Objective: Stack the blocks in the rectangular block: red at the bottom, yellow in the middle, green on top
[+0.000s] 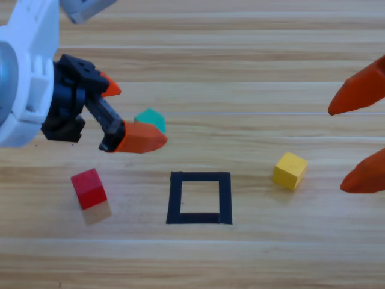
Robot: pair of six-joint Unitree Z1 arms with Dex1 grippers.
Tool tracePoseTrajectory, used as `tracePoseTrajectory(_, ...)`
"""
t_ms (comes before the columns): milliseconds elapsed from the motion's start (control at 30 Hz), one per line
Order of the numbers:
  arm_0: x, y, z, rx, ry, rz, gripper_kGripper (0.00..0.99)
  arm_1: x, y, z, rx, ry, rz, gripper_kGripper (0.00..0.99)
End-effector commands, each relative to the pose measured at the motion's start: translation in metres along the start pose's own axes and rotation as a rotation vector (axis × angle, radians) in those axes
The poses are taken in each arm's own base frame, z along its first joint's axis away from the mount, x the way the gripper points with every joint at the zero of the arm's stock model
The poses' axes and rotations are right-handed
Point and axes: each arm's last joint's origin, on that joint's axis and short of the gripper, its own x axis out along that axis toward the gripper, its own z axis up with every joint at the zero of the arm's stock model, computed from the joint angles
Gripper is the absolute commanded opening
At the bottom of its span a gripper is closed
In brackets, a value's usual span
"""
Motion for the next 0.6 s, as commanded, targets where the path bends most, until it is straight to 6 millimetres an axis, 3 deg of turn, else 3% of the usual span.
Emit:
tracePoseTrajectory(33, 0.009, -0.006, -0.01, 0.014, 0.046, -0.003, 0.99, 0.013, 0.002, -0.001, 0.005, 0.036, 0.04, 0.946)
tracePoseTrajectory(233, 0.01, -0.006, -0.01, 0.014, 0.047, -0.001, 0.99, 0.015, 0.0, -0.001, 0.019, 0.052, 0.018, 0.946)
tracePoseTrajectory(367, 0.008, -0.005, -0.012, 0.015, 0.047, 0.002, 0.99, 0.02, -0.011, -0.004, 0.114, 0.132, -0.145, 0.946)
tracePoseTrajectory(500, 0.005, -0.004, -0.016, 0.016, 0.046, 0.003, 0.99, 0.041, -0.029, -0.004, 0.203, 0.222, -0.266, 0.946)
tracePoseTrajectory(600, 0.003, -0.004, -0.016, 0.015, 0.043, 0.003, 0.99, 0.067, -0.053, -0.004, 0.253, 0.302, -0.366, 0.963)
